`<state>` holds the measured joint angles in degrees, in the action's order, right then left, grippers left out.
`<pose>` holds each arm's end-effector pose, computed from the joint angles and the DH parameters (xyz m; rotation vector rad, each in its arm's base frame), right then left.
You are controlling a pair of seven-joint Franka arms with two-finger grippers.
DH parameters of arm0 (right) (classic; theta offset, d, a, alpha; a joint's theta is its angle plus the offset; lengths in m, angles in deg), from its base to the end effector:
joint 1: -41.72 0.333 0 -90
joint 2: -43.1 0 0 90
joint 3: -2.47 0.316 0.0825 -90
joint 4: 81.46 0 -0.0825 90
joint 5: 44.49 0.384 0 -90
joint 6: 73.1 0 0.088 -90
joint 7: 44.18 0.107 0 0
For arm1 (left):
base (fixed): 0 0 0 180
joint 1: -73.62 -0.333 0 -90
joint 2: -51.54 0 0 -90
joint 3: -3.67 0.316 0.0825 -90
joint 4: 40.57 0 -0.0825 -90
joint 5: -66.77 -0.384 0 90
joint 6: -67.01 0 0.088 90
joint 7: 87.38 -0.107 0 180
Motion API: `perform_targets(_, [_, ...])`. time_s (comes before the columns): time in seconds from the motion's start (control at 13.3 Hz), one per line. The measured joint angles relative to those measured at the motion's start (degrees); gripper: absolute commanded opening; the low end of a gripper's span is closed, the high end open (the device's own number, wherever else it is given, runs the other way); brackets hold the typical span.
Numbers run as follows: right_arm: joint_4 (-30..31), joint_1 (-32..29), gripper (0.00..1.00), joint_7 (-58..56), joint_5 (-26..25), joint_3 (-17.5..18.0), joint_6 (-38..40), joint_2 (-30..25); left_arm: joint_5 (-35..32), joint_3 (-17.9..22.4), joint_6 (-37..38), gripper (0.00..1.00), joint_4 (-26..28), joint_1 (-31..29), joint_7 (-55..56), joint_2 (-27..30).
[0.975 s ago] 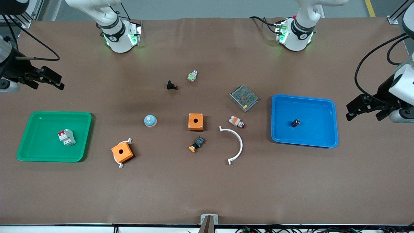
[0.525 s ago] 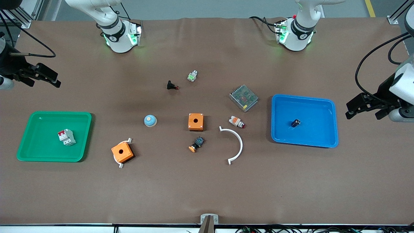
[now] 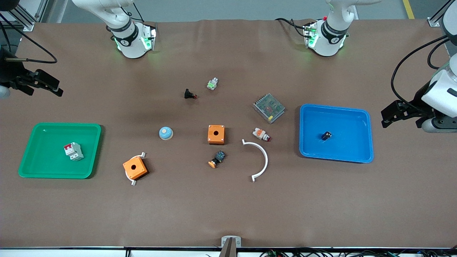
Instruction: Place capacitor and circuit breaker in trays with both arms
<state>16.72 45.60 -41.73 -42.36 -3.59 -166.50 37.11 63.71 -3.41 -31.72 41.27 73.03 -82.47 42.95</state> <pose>0.5260 -0.0191 0.6183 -3.0906 0.1271 -0.0316 0.6129 -0.0586 0.6203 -3.1123 0.0453 -0.2319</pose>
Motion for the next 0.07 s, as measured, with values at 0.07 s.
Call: perform_targets(0.07, [0.0,-0.1,1.0,-0.16,0.0,0.0,0.16,0.0,0.0,0.0,0.42,1.0,-0.59,0.0,0.0,0.05])
